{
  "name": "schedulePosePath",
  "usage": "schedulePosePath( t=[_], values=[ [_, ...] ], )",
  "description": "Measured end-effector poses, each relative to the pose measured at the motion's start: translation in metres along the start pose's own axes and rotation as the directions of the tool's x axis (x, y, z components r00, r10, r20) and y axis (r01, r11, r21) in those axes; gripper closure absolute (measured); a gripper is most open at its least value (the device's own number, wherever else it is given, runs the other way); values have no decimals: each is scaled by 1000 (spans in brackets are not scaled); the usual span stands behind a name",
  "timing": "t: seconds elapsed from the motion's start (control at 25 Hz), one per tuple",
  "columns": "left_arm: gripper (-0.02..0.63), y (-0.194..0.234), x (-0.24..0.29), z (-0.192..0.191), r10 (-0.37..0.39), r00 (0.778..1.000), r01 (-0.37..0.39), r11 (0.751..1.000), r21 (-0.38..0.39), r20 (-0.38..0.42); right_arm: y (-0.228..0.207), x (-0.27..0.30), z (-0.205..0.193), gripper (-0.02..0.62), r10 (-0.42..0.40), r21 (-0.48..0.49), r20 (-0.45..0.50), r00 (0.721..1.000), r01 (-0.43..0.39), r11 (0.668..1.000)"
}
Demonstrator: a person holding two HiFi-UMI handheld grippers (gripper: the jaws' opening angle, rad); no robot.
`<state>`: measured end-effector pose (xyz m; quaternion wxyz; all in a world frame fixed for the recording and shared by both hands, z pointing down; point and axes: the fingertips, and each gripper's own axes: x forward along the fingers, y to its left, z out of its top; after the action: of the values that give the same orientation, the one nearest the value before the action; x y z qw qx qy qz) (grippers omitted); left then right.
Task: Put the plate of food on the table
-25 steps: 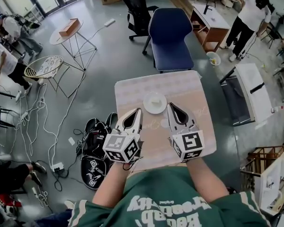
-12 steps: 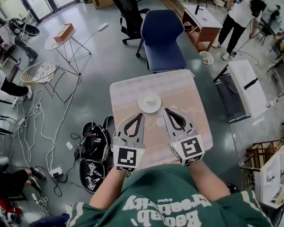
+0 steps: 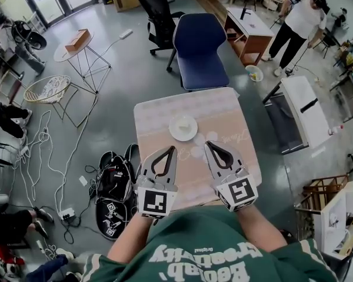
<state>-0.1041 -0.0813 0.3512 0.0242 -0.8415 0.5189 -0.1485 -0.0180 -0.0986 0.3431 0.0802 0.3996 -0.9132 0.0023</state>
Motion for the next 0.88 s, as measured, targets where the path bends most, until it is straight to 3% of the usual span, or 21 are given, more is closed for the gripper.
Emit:
schedulePosePath(
  t=[0.16, 0.4, 0.88],
  values=[
    [597, 0, -1, 2, 12, 1000, -12, 999, 32, 6, 7, -2, 7, 581, 10, -32, 6, 1000, -10, 999],
    [597, 2, -5, 0, 3, 1000, -3, 999, -41, 3, 16, -2, 7, 581, 30, -41, 7, 1000, -30, 999],
    [597, 0, -6, 2, 7, 1000, -7, 999, -38, 6, 18, -5, 12, 581, 34, -49, 18, 999, -33, 998]
  ],
)
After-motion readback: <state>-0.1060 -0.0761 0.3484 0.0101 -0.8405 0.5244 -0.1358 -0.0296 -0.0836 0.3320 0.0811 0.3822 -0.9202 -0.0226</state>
